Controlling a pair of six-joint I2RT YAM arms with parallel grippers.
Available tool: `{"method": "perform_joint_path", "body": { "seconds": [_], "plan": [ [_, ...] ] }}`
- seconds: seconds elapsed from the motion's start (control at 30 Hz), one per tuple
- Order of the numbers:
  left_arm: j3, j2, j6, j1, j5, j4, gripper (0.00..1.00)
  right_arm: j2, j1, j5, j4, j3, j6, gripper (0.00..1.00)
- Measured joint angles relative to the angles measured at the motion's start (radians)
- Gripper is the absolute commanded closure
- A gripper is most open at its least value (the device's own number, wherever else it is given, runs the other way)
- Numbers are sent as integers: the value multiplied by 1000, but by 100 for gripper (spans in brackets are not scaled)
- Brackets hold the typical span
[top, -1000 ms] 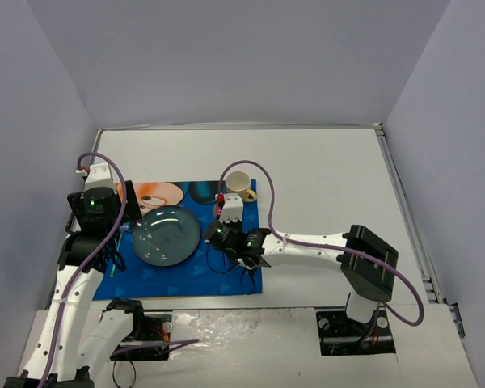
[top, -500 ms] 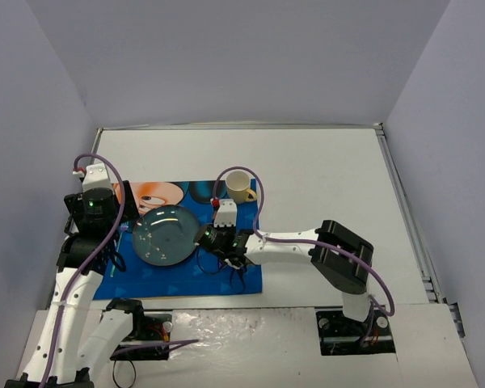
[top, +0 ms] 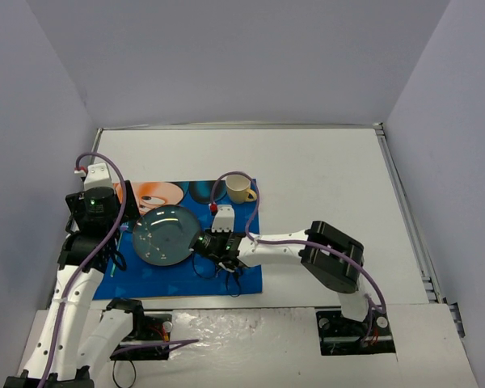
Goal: Set the dinner table for one person
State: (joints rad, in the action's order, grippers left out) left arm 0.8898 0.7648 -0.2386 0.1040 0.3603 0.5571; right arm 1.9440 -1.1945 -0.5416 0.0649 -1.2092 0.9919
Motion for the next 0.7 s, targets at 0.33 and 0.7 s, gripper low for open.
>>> {"method": "perform_joint_path", "body": {
  "seconds": [0.33, 0.7],
  "plan": [
    [0, 0, 0, 0, -5, 0, 3, 34, 0, 18, 14, -36, 2, 100],
    [0, 2, 0, 0, -6, 0, 3, 52, 5, 38, 30, -53, 7, 90]
  ]
}}
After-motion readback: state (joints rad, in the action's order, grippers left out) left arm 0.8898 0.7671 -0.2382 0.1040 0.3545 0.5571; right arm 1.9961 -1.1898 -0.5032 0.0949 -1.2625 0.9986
